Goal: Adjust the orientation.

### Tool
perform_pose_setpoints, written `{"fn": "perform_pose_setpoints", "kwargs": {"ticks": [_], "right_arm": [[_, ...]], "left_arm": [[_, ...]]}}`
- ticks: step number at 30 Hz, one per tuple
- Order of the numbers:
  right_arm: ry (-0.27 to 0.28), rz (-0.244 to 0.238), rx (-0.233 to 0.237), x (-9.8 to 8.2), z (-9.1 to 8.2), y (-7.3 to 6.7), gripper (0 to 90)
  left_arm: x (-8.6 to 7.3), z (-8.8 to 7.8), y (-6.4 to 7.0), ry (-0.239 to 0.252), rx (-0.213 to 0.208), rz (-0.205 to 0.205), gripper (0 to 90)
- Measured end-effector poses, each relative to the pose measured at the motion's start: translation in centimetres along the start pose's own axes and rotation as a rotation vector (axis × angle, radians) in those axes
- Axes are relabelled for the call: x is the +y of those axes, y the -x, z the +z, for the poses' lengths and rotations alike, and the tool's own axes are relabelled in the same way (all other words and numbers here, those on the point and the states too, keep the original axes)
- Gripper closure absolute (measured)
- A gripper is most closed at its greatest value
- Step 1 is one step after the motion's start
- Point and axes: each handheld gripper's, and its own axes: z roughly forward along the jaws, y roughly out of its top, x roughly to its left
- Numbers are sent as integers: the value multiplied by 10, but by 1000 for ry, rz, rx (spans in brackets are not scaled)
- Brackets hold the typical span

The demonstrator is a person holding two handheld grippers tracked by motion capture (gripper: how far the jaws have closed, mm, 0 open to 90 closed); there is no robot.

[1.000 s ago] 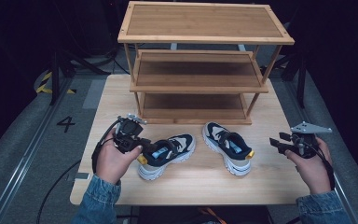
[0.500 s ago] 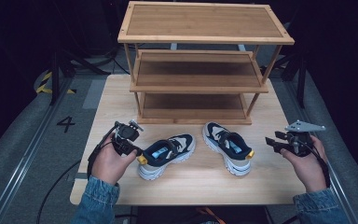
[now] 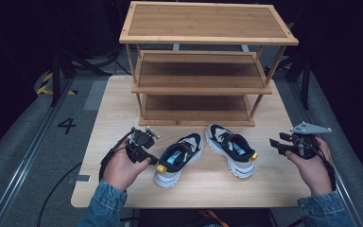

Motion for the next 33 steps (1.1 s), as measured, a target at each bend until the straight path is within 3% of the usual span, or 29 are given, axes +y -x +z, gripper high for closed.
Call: {"fn": "perform_pose_setpoints", "kwargs": {"ticks": [11,13,15,16,18,22,27,33], "right_arm": [[6,6,-5,-2,-3,1,515],[5,3,-5,-2,-3,1,514],[5,3,-6,-3,-3,1,514],[7,4,-8,-3,-4,1,514],[10,4,-8,-3,-5,1,514],[13,8,-14,-5,-8,4,514],[13,11,-16,-5,-9,4,513],[16,10,-20,-6,-11,3,510]], "left_arm": [[17,16,28,-11,-79,116,792],[23,20,32,2,-52,135,793],[29,26,36,-11,18,150,804],[31,27,37,-9,25,149,804],[33,27,38,-5,-15,163,793],[30,18,36,26,-55,153,744],[26,-4,39,78,-44,164,662],[28,-18,54,141,-54,223,580]]}}
